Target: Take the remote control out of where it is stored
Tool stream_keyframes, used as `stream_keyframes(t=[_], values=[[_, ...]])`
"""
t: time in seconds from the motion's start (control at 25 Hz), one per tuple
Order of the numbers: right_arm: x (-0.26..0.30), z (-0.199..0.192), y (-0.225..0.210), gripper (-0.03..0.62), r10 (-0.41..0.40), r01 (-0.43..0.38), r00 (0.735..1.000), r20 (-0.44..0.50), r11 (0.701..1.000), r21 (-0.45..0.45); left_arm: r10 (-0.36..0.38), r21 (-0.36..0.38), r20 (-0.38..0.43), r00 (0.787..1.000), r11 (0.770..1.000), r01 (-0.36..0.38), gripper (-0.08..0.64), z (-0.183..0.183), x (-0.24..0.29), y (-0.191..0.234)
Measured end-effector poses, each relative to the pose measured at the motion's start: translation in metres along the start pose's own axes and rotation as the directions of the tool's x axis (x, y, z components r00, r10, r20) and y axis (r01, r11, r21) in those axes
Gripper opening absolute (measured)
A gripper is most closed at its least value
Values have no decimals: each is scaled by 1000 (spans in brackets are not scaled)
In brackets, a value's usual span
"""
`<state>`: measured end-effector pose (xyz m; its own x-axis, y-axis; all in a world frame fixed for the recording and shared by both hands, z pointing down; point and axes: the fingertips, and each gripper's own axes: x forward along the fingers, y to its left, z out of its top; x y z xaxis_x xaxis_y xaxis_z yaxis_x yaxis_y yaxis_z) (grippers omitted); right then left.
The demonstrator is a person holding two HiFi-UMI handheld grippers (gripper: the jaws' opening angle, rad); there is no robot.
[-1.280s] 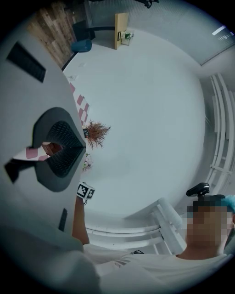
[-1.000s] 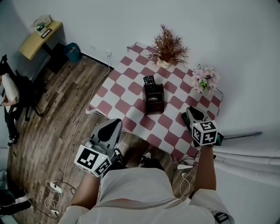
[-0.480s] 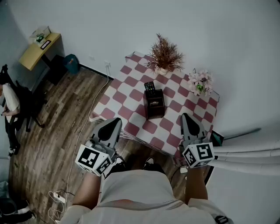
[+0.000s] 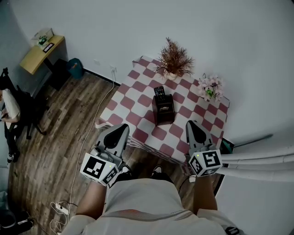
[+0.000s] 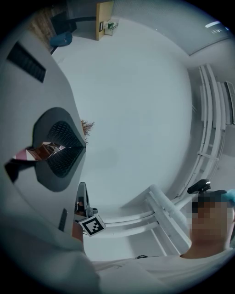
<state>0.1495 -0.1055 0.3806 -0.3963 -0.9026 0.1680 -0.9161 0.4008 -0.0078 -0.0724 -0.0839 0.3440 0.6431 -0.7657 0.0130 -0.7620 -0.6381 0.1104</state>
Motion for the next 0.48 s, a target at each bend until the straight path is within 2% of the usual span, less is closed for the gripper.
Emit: stream_keyframes(t=[0.48], values=[[20,-9,8,18,-7,6,1000,-14,999,-37,23,-10,-13,1000,1000,-23,9,-2,-8,4]])
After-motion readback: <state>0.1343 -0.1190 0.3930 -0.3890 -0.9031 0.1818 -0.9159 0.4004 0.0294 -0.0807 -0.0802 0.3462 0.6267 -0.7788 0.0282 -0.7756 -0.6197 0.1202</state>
